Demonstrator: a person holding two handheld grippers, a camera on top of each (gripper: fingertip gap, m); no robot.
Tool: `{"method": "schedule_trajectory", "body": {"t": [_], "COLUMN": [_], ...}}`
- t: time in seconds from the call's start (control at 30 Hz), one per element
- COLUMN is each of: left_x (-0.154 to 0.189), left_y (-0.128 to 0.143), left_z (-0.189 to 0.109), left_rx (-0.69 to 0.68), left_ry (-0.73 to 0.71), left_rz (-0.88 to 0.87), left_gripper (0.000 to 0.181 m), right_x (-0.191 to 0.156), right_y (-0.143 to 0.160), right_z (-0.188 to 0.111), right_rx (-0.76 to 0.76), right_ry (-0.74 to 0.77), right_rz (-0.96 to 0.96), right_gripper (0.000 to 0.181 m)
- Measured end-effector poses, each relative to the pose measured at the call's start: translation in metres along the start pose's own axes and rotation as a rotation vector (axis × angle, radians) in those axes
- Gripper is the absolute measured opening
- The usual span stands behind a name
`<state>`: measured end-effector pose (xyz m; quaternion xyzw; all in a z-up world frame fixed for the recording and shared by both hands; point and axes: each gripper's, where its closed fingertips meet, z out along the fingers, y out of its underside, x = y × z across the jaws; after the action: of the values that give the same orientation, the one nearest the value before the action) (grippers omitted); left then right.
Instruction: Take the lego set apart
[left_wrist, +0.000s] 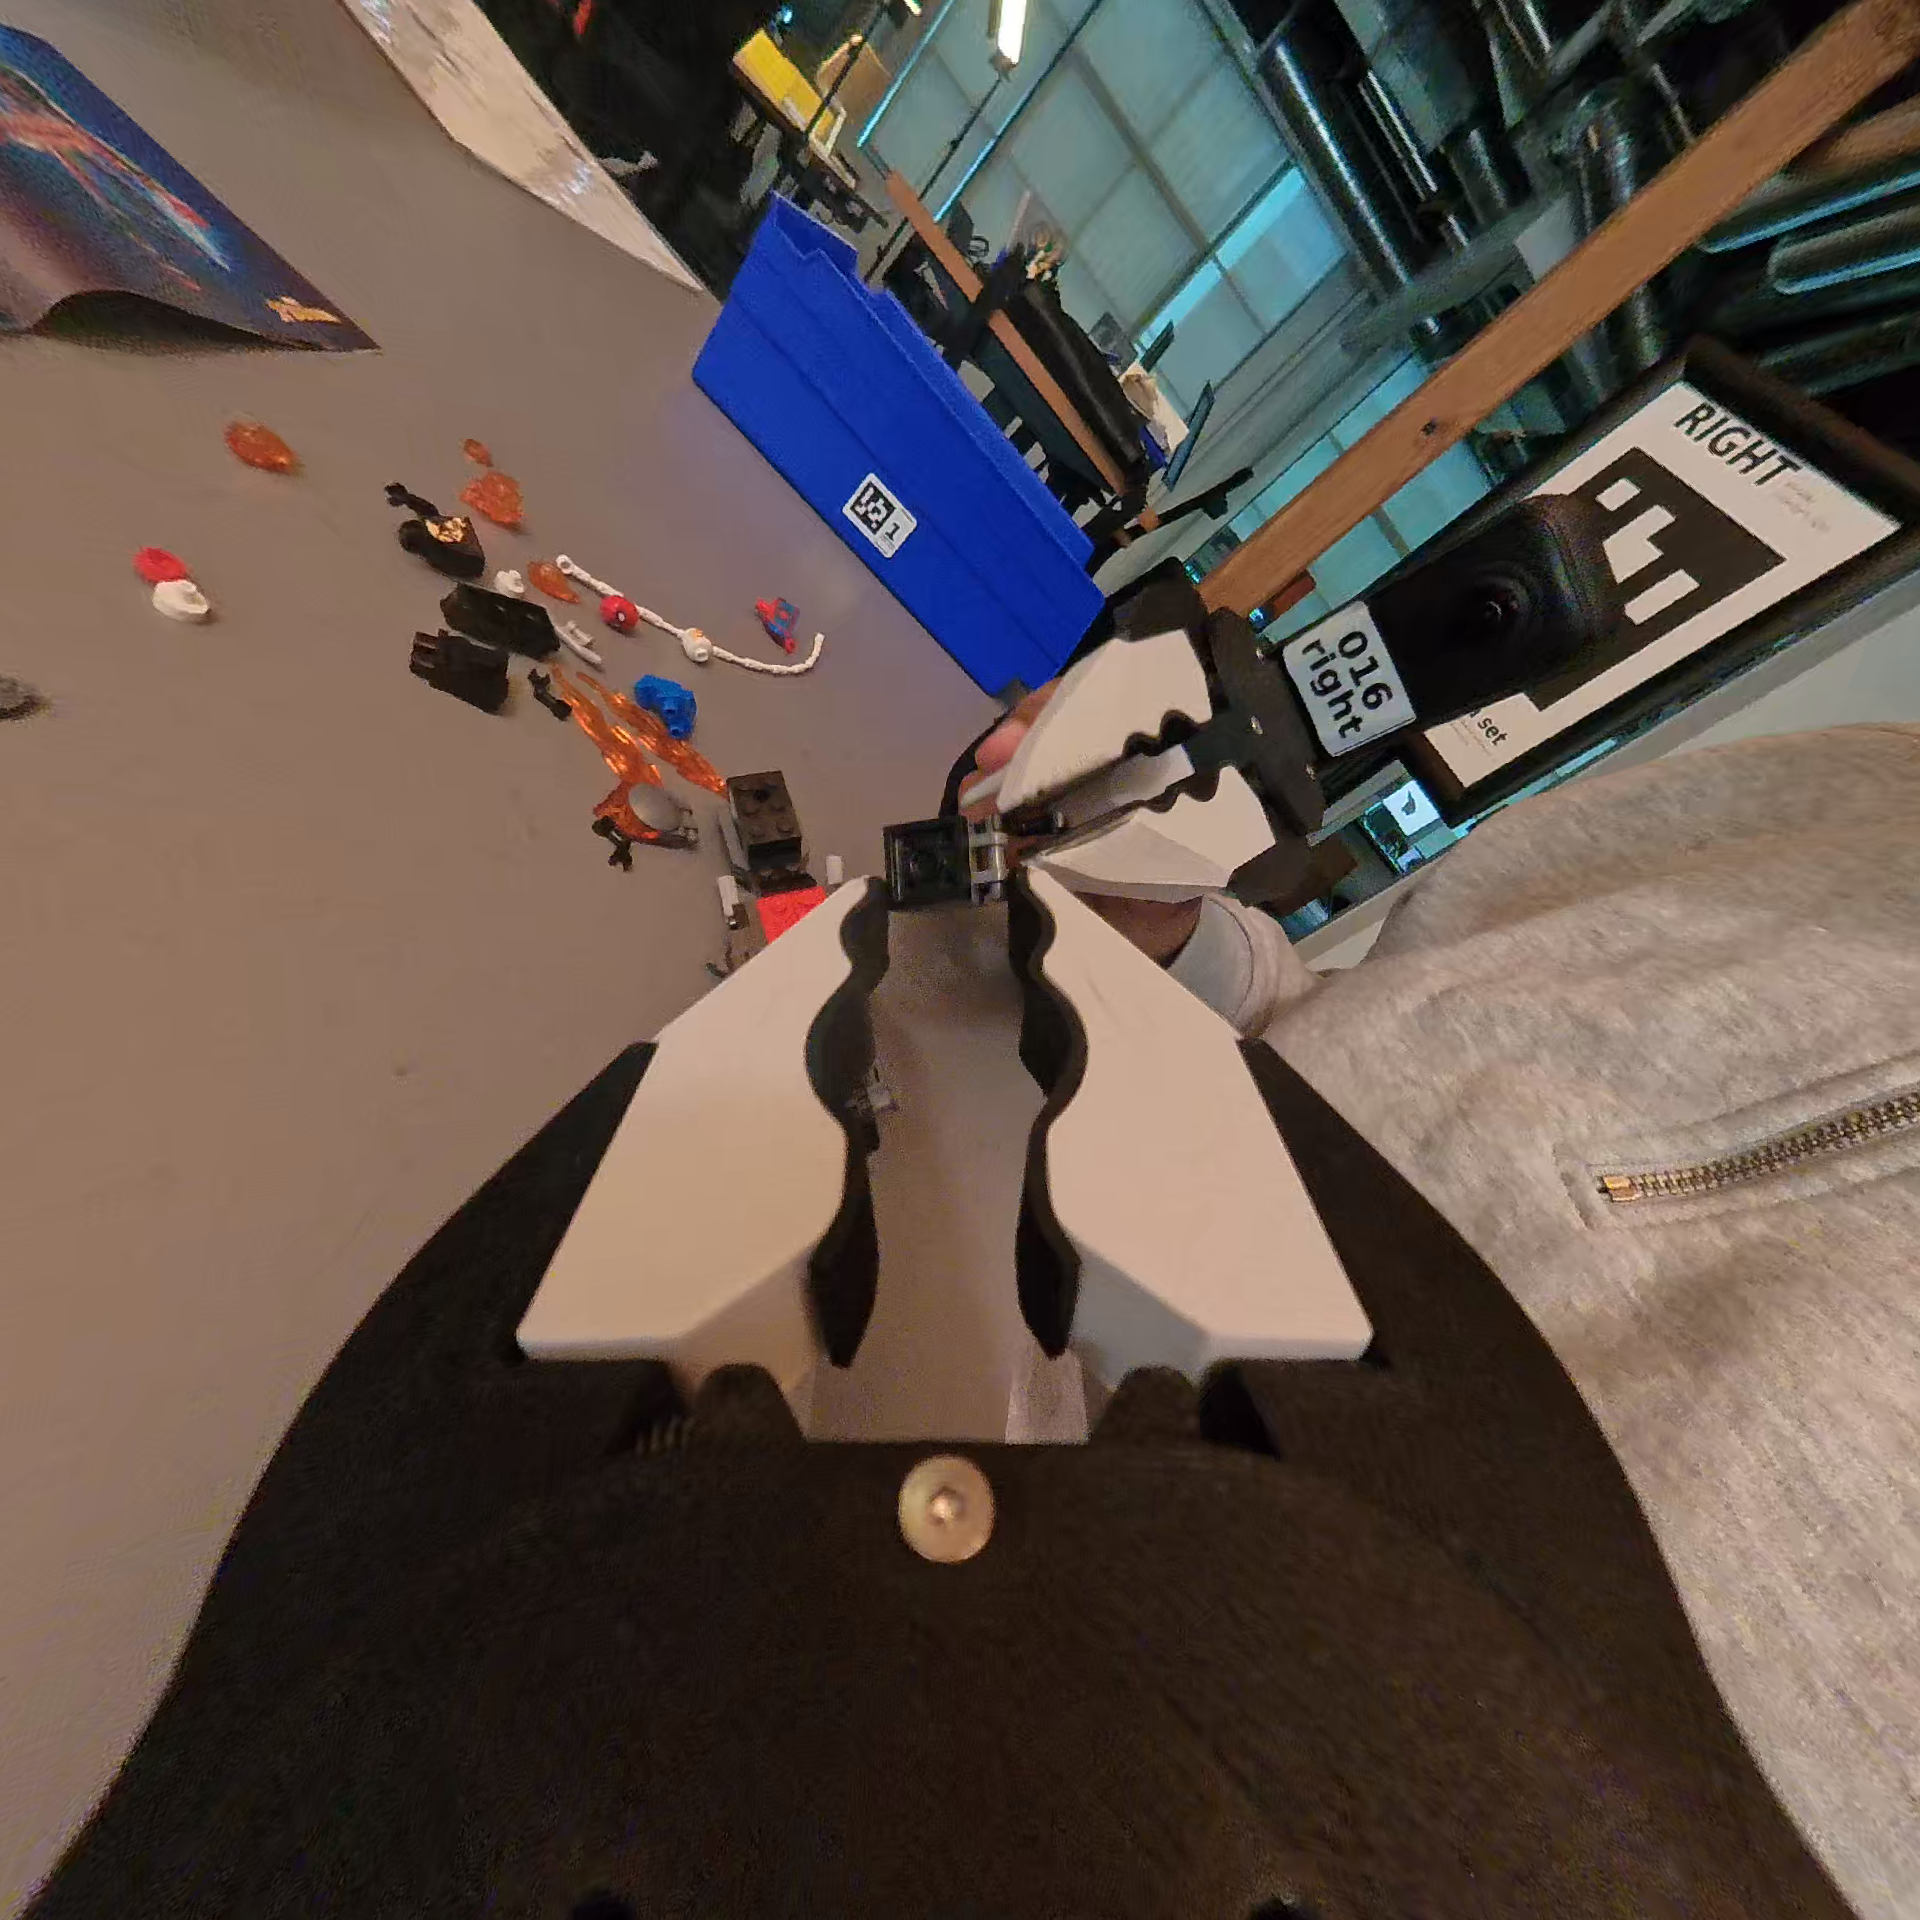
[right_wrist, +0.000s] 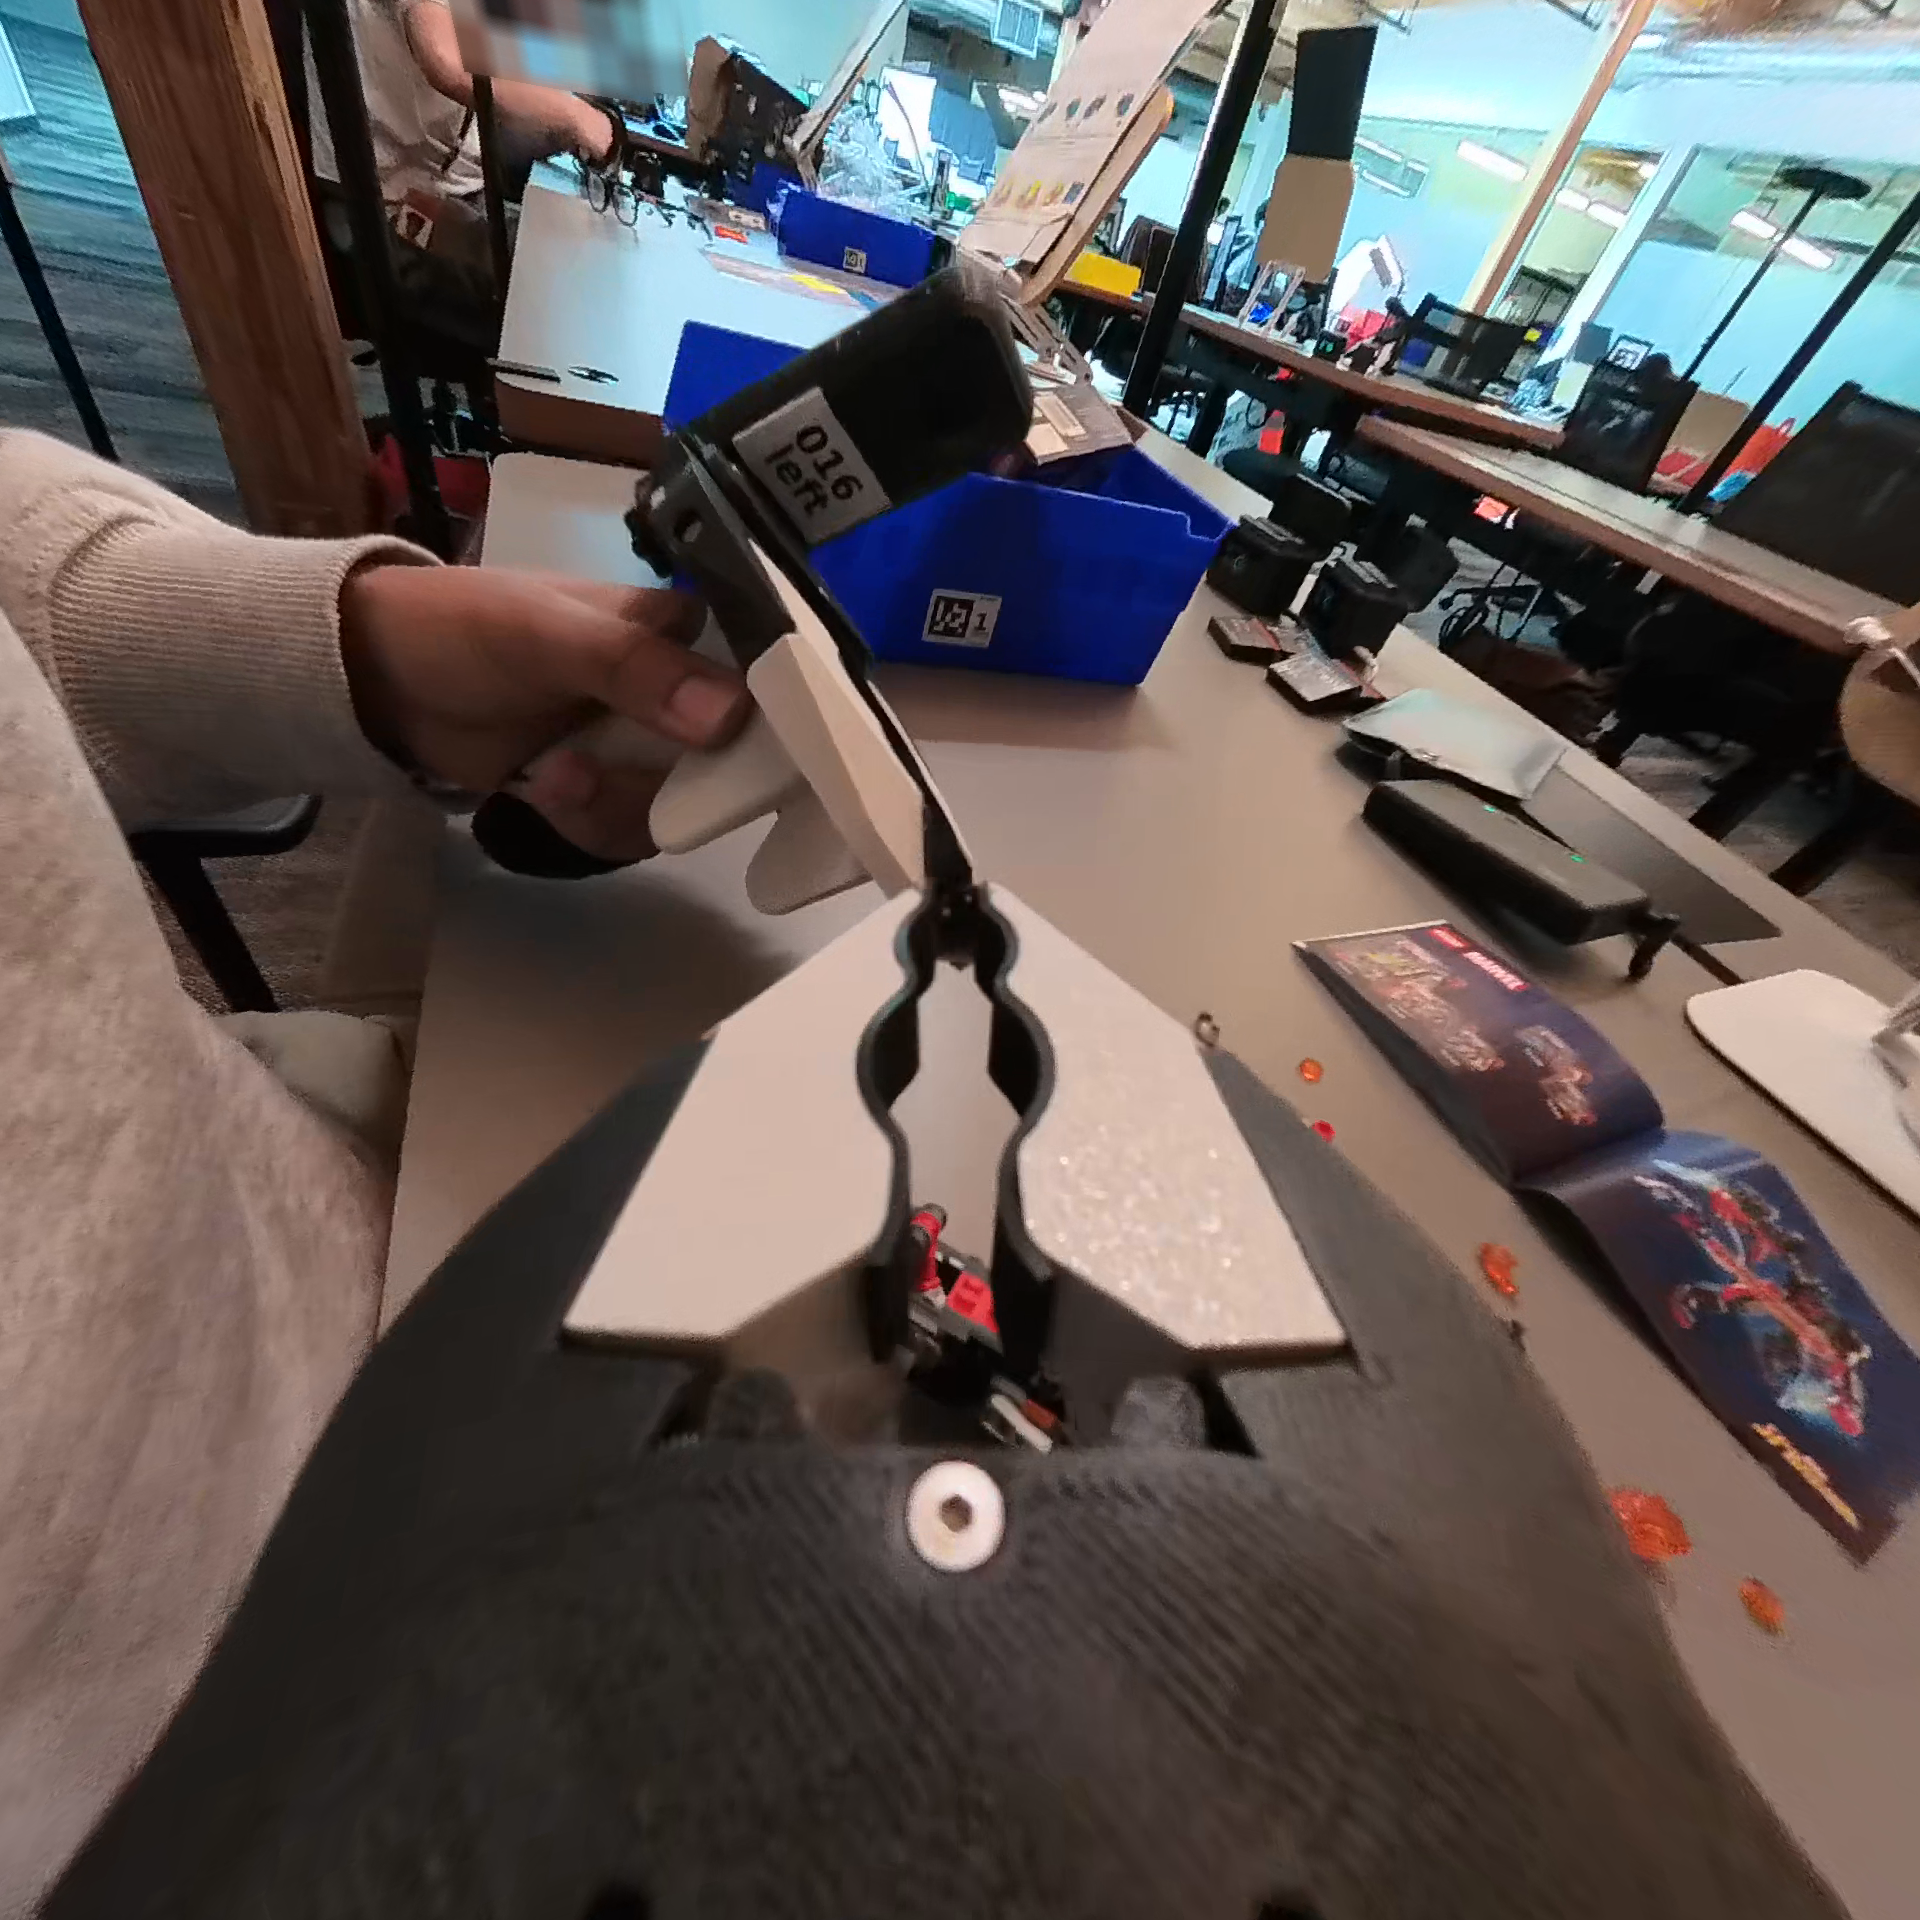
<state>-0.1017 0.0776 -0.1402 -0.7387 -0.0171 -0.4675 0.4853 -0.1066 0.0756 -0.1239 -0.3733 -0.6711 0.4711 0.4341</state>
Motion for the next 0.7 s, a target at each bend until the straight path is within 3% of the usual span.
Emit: {"method": "schedule_trajectory", "body": {"t": [0.23,0.3,0.4,0.53,0.7], "left_x": [0.009,0.008,0.001,0.001,0.003], "left_y": [-0.003,-0.009,-0.014,-0.019,-0.023], "left_z": [0.007,0.009,0.013,0.013,0.011], "left_rx": [0.053,0.109,0.131,0.123,0.128], "left_ry": [0.029,-0.029,-0.188,-0.361,-0.507], "left_rz": [0.067,0.135,0.288,0.493,0.650], "left_gripper": [0.024,0.038,0.045,0.015,0.006], "right_x": [0.013,0.018,0.021,0.018,0.018], "right_y": [-0.005,-0.006,-0.010,-0.012,-0.019], "right_z": [-0.008,-0.008,-0.006,-0.002,-0.002], "right_rx": [0.018,0.026,0.066,0.109,0.153], "right_ry": [0.051,0.061,0.053,0.020,0.013], "right_rz": [0.070,0.139,0.303,0.473,0.485], "right_gripper": [0.001,0.001,0.001,0.000,0.000]}}
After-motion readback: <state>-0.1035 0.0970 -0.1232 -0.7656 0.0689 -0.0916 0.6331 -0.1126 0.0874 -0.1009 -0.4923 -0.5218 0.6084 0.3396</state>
